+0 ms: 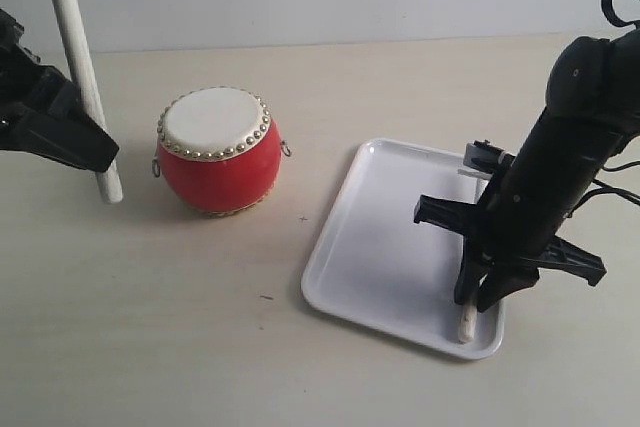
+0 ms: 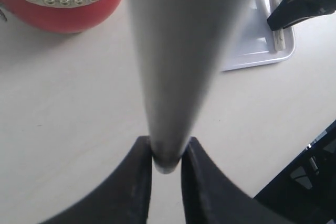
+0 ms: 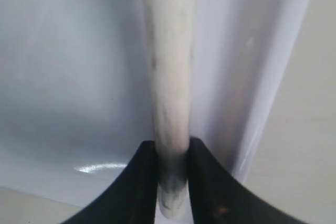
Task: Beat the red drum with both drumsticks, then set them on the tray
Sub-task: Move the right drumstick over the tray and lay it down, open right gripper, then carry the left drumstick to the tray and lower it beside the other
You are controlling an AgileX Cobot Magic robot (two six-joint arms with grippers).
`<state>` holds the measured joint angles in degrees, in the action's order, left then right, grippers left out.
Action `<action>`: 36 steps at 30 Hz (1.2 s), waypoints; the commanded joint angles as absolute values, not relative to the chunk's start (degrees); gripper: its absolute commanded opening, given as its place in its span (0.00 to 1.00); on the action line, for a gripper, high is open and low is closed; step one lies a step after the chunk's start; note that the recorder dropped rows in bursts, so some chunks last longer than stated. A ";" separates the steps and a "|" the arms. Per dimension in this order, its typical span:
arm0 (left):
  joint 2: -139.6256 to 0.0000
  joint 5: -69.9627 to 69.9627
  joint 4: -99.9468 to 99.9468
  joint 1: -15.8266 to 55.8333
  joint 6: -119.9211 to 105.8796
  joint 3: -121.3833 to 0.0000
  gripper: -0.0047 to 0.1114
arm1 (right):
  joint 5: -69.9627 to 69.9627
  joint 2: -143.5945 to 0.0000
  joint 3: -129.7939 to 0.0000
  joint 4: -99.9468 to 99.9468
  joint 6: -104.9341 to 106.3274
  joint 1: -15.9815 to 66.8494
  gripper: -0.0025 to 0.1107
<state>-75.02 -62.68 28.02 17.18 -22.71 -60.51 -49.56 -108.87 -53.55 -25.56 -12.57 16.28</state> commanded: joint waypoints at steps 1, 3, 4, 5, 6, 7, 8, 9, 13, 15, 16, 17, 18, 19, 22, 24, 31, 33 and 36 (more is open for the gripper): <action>-74.63 -62.11 29.00 17.21 -23.36 -60.51 0.04 | -48.35 -109.04 -53.53 -24.90 -12.06 16.06 0.22; -74.63 -62.02 29.00 17.21 -23.51 -60.51 0.04 | -48.35 -108.79 -53.53 -24.90 -12.06 16.06 0.24; -74.63 -61.89 29.14 17.21 -23.51 -60.51 0.04 | -48.35 -108.64 -53.53 -24.90 -12.06 16.06 0.25; -74.63 -61.76 29.26 17.21 -23.51 -60.51 0.04 | -48.35 -108.39 -53.53 -24.90 -12.06 16.06 0.26; -74.63 -61.61 29.40 17.21 -23.51 -60.51 0.04 | -48.58 -108.09 -53.53 -24.90 -12.06 16.06 0.28; -74.63 -61.53 29.68 17.21 -23.51 -60.51 0.04 | -48.80 -107.71 -53.53 -24.90 -12.06 16.06 0.29; -74.63 -61.53 30.02 17.21 -23.51 -60.51 0.04 | -49.05 -107.38 -53.53 -24.90 -12.06 16.06 0.31; -74.63 -61.53 30.29 17.21 -23.51 -60.51 0.04 | -49.29 -106.67 -53.53 -24.90 -12.06 16.06 0.33; -76.51 -61.17 30.67 18.98 -23.63 -60.51 0.04 | -49.70 -102.56 -53.53 -23.54 -10.60 16.06 0.34; -79.23 -61.67 30.67 20.89 -23.63 -60.64 0.04 | -49.81 -99.19 -53.53 -21.76 -10.60 16.06 0.34; -80.58 -61.99 30.67 21.85 -23.63 -60.64 0.04 | -49.81 -97.24 -53.53 -20.90 -10.18 16.06 0.34; -82.41 -62.41 30.67 23.15 -23.63 -60.64 0.04 | -50.14 -95.09 -53.53 -20.14 -10.01 16.06 0.34; -84.47 -62.83 30.67 24.47 -23.63 -60.79 0.04 | -50.66 -92.74 -53.53 -19.49 -9.15 16.06 0.33; -86.25 -63.47 30.67 25.49 -23.63 -61.17 0.04 | -51.09 -90.80 -53.53 -19.10 -8.54 16.06 0.33; -93.58 -67.86 30.52 28.33 -23.37 -64.22 0.04 | -52.76 -82.99 -53.53 -16.63 -7.25 16.06 0.33; -98.41 -69.96 30.23 29.90 -22.47 -67.88 0.04 | -53.50 -77.13 -53.53 -14.37 -7.25 16.06 0.33; -109.35 -69.96 27.22 34.68 -17.17 -81.83 0.04 | -53.63 -61.54 -53.53 -11.17 -7.68 16.06 0.33; -111.69 -69.96 27.22 36.27 -16.11 -85.02 0.04 | -53.63 -59.18 -53.53 -10.90 -7.68 16.06 0.33; -114.83 -69.96 27.22 38.89 -15.80 -89.09 0.04 | -53.82 -57.08 -53.53 -10.90 -7.81 16.06 0.33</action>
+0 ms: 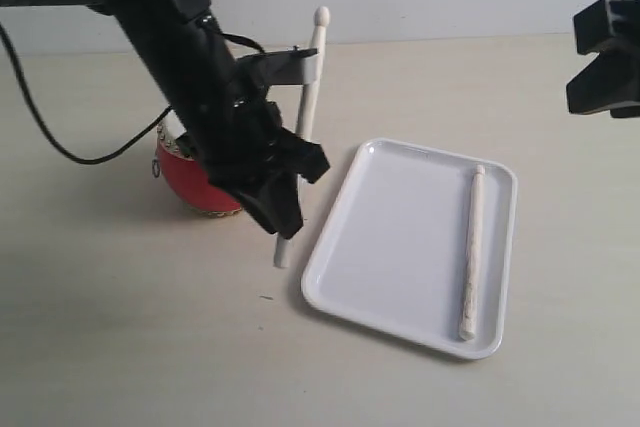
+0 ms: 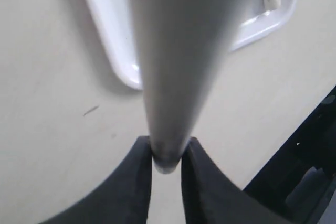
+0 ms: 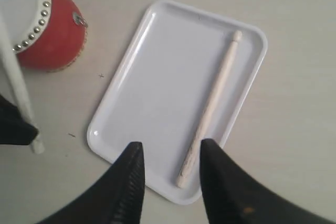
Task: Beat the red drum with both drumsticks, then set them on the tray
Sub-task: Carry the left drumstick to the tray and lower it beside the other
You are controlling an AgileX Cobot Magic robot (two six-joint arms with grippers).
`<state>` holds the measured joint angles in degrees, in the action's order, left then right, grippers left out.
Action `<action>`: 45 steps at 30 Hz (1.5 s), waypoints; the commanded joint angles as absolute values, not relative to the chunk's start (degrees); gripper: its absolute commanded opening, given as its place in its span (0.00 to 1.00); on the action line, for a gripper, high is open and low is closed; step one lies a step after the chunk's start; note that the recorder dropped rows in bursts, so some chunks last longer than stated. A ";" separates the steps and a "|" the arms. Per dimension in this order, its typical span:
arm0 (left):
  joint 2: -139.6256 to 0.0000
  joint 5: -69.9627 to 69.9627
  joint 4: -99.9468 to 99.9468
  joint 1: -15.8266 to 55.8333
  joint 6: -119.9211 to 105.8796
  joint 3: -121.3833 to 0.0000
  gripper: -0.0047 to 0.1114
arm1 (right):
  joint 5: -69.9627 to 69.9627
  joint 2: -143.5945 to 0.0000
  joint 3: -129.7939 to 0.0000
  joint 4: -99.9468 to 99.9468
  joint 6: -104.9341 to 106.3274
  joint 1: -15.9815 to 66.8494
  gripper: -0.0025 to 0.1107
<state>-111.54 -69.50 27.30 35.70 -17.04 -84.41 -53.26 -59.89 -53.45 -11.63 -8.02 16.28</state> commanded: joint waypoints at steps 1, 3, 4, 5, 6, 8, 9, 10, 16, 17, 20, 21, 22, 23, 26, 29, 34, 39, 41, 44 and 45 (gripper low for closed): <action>-115.93 -69.96 27.22 39.79 -15.80 -90.35 0.04 | -53.84 -56.66 -53.53 -10.90 -7.81 16.06 0.33; -117.79 -69.96 27.35 41.31 -15.19 -92.54 0.04 | -54.20 -56.36 -53.53 -10.90 -7.81 16.06 0.33; -118.79 -69.96 27.42 42.03 -15.07 -93.45 0.04 | -54.33 -56.38 -53.53 -10.90 -7.81 16.06 0.33; -119.73 -69.96 27.42 42.56 -14.92 -94.06 0.04 | -54.33 -56.38 -53.53 -10.90 -7.81 16.06 0.33; -120.68 -69.96 27.42 43.19 -14.69 -94.72 0.04 | -54.33 -56.38 -53.53 -10.90 -7.58 16.06 0.33; -122.31 -69.96 27.48 43.82 -14.04 -95.54 0.04 | -54.33 -56.38 -53.53 -10.47 -7.59 16.06 0.33; -123.30 -69.96 27.57 44.06 -14.07 -95.88 0.04 | -54.33 -56.38 -53.53 -10.33 -7.59 16.06 0.33; -123.85 -69.96 27.77 44.11 -14.07 -96.14 0.04 | -54.33 -56.38 -53.53 -10.21 -7.59 16.06 0.33; -126.58 -69.96 27.13 44.22 -13.98 -96.63 0.04 | -53.31 -56.38 -53.53 -9.87 -7.59 16.06 0.33; -126.91 -69.96 27.13 44.22 -13.98 -96.63 0.04 | -53.09 -56.38 -53.53 -9.87 -7.59 16.06 0.33; -127.87 -69.96 26.99 44.01 -14.27 -96.63 0.04 | -52.17 -56.38 -53.53 -9.87 -7.13 16.06 0.33; -127.99 -69.96 26.99 44.01 -14.27 -96.63 0.04 | -52.18 -56.38 -53.53 -9.77 -7.16 16.06 0.33; -128.08 -69.96 26.87 44.01 -14.27 -96.63 0.04 | -52.10 -56.38 -53.53 -9.61 -7.16 16.06 0.33; -128.13 -69.96 26.54 44.01 -14.27 -96.63 0.04 | -52.05 -56.38 -53.53 -9.17 -7.16 16.06 0.33; -128.13 -69.96 25.45 44.01 -14.27 -96.63 0.04 | -51.53 -56.38 -53.53 -8.62 -7.16 16.06 0.33; -128.13 -69.96 24.88 43.97 -14.27 -96.98 0.04 | -50.84 -56.38 -53.53 -8.62 -7.16 16.06 0.33; -128.13 -69.96 24.64 43.97 -14.27 -100.60 0.04 | -50.61 -56.38 -53.53 -8.62 -7.16 16.06 0.33; -129.21 -69.96 24.64 43.97 -14.27 -102.79 0.04 | -50.61 -56.38 -53.53 -8.62 -7.16 16.06 0.33; -130.22 -69.96 24.10 43.97 -14.27 -102.79 0.04 | -50.61 -56.38 -53.53 -8.62 -7.16 16.06 0.33; -131.52 -69.96 23.33 43.97 -13.18 -102.79 0.04 | -50.61 -56.38 -53.53 -8.62 -7.16 16.06 0.33; -132.02 -69.96 23.33 43.97 -12.99 -102.79 0.04 | -50.61 -56.38 -53.53 -8.62 -7.16 16.06 0.33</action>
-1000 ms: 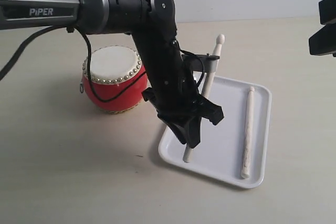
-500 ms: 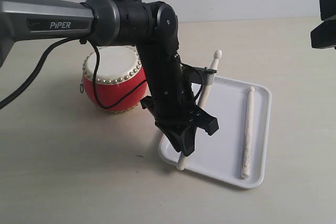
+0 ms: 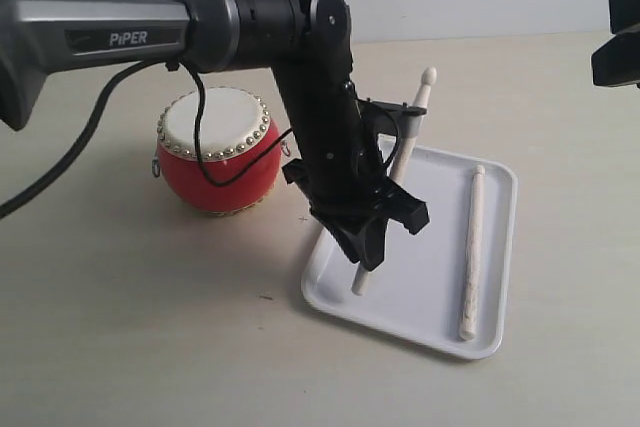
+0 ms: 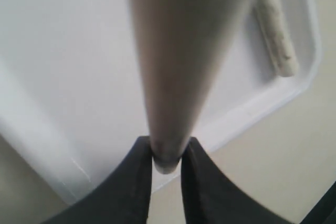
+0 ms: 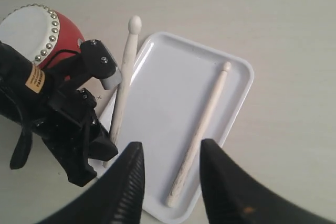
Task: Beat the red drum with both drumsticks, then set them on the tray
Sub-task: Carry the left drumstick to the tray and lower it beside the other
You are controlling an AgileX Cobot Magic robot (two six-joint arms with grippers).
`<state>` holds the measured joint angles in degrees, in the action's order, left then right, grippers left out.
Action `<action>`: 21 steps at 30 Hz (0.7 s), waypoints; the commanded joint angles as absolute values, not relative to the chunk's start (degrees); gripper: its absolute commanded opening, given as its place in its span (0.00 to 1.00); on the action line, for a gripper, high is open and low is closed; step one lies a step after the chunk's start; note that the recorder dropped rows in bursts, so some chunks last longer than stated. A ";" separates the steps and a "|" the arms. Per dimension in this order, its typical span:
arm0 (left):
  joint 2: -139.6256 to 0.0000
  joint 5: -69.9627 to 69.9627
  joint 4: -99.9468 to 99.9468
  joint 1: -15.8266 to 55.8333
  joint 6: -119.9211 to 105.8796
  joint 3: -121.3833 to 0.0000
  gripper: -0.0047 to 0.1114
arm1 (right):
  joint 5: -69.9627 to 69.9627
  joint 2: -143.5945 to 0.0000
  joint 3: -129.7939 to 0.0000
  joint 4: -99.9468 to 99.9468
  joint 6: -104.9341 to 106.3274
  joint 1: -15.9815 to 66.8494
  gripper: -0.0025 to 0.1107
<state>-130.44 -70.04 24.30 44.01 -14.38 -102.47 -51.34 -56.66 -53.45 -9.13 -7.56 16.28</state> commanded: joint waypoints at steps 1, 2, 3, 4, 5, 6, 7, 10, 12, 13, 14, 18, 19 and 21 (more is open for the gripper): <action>-132.34 -69.96 23.33 43.97 -12.99 -102.79 0.04 | -50.61 -56.38 -53.53 -8.62 -7.16 16.06 0.33; -132.60 -69.96 23.33 43.97 -12.99 -102.79 0.04 | -50.61 -56.38 -53.53 -8.52 -7.16 16.06 0.33; -132.74 -69.96 23.33 43.97 -12.99 -102.79 0.04 | -50.61 -56.38 -53.53 -8.52 -7.16 16.06 0.33; -132.99 -69.96 23.33 43.97 -12.99 -102.79 0.04 | -50.61 -56.38 -53.53 -8.40 -7.16 16.06 0.33; -132.99 -69.96 23.33 43.97 -12.99 -102.79 0.04 | -50.61 -56.38 -53.53 -8.29 -7.16 16.06 0.33; -133.13 -69.96 23.23 43.97 -12.99 -102.79 0.04 | -50.46 -56.38 -53.53 -8.01 -7.16 16.06 0.33; -133.27 -69.96 23.23 43.97 -12.99 -102.79 0.04 | -50.37 -56.38 -53.53 -7.74 -7.16 16.06 0.33; -133.39 -69.96 22.99 43.97 -12.99 -102.79 0.04 | -49.72 -56.38 -53.53 -7.46 -7.16 16.06 0.33; -133.39 -69.96 22.88 43.97 -12.99 -102.79 0.04 | -49.18 -56.38 -53.53 -7.46 -7.16 16.06 0.33; -133.39 -69.96 22.88 43.97 -12.99 -102.79 0.04 | -48.95 -56.38 -53.53 -7.46 -7.16 16.06 0.33; -133.39 -69.96 22.77 43.97 -12.99 -102.79 0.04 | -48.68 -56.38 -53.53 -7.46 -7.16 16.06 0.33; -133.39 -69.96 21.66 43.97 -12.99 -102.79 0.04 | -47.81 -56.38 -53.53 -7.46 -7.16 16.06 0.33; -133.39 -69.96 21.55 43.97 -12.99 -102.79 0.04 | -47.81 -56.38 -53.53 -7.46 -7.16 16.06 0.33; -133.39 -69.96 21.56 43.97 -12.99 -102.79 0.04 | -47.81 -56.38 -53.53 -7.46 -7.16 16.06 0.33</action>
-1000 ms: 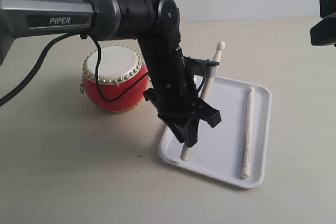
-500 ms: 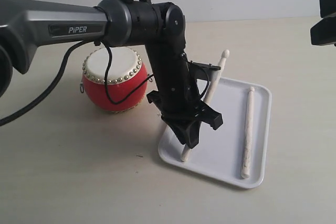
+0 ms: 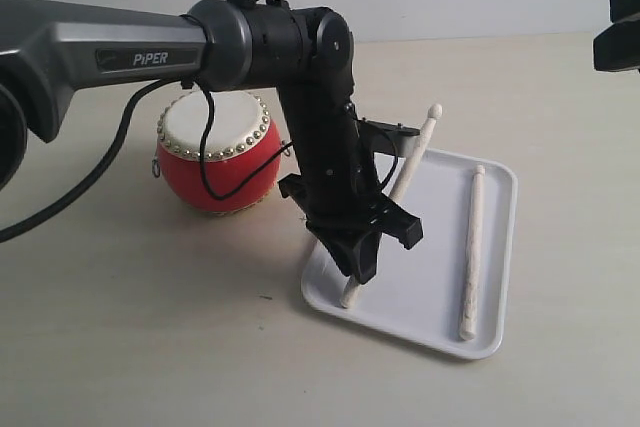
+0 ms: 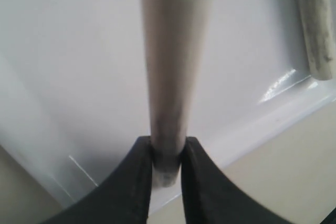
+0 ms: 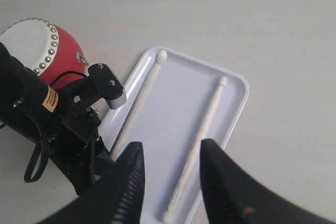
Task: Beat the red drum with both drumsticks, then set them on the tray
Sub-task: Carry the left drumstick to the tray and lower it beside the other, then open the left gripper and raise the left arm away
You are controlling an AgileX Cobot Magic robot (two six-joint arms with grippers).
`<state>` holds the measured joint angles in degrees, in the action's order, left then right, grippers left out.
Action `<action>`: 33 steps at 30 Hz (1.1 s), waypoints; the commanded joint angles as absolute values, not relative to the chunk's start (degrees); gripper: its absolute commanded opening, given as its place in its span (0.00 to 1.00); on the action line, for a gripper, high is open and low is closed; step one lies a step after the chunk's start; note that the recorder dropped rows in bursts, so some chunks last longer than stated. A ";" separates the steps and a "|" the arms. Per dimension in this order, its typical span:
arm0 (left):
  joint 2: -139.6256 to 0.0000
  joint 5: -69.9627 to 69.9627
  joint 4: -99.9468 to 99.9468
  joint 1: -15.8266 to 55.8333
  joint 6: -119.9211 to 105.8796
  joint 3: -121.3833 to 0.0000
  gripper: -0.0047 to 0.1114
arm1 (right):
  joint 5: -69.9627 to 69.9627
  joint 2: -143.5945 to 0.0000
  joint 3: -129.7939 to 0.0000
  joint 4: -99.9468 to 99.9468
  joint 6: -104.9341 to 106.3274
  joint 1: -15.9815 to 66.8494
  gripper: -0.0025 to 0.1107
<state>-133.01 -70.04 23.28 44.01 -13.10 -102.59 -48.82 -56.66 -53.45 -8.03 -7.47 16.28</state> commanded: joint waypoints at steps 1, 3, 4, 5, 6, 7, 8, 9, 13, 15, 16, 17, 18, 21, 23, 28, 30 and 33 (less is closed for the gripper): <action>-133.39 -69.96 21.56 43.97 -12.99 -102.79 0.04 | -47.81 -56.38 -53.53 -7.46 -7.16 16.06 0.33; -133.39 -69.96 21.56 43.97 -12.99 -102.79 0.04 | -47.81 -56.38 -53.53 -7.46 -7.16 16.06 0.33; -133.39 -69.96 21.45 43.97 -12.99 -102.79 0.04 | -47.81 -56.38 -53.53 -7.46 -7.16 16.06 0.33; -133.39 -69.96 21.45 43.97 -12.99 -102.79 0.05 | -47.81 -56.38 -53.53 -7.46 -7.16 16.06 0.33; -133.39 -69.96 21.45 43.97 -12.99 -102.79 0.07 | -47.96 -56.38 -53.53 -7.46 -7.16 16.06 0.33; -133.39 -69.96 21.45 43.97 -12.99 -102.79 0.11 | -48.08 -56.38 -53.53 -7.46 -7.16 16.06 0.33; -133.39 -69.96 21.45 43.97 -12.99 -102.79 0.14 | -48.20 -56.38 -53.53 -7.46 -7.16 16.06 0.33; -133.39 -69.96 21.45 43.97 -12.99 -102.79 0.19 | -48.20 -56.38 -53.53 -7.46 -7.16 16.06 0.33; -133.39 -69.96 21.45 43.97 -12.99 -102.79 0.32 | -48.20 -56.38 -53.53 -7.46 -7.16 16.06 0.33; -133.39 -69.96 21.45 43.97 -12.99 -102.79 0.32 | -48.30 -56.38 -53.53 -7.46 -7.16 16.06 0.33; -133.39 -69.96 21.32 43.97 -12.99 -102.79 0.32 | -48.54 -56.38 -53.53 -7.46 -7.16 16.06 0.33; -133.39 -69.96 21.20 43.97 -12.99 -102.79 0.32 | -48.75 -56.38 -53.53 -7.46 -7.16 16.06 0.33; -133.11 -69.96 21.06 43.97 -12.84 -102.79 0.32 | -48.93 -56.38 -53.53 -7.46 -7.16 16.06 0.33; -128.69 -69.96 19.79 43.97 -12.56 -102.79 0.30 | -49.36 -55.88 -53.53 -6.34 -7.32 16.06 0.31; -123.31 -69.96 19.16 43.97 -12.56 -102.67 0.23 | -49.66 -54.24 -53.53 -6.34 -7.32 16.06 0.18; -104.49 -62.69 20.55 43.97 -12.03 -92.84 0.04 | -49.89 -42.94 -52.75 -3.65 -6.04 16.06 0.02; -92.73 -49.33 21.93 44.11 -12.98 -81.97 0.04 | -49.69 -36.59 -49.16 -4.13 -6.04 16.06 0.02; -80.51 -33.92 22.19 44.11 -14.15 -67.78 0.04 | -48.80 -29.66 -42.97 -4.03 -4.07 16.06 0.02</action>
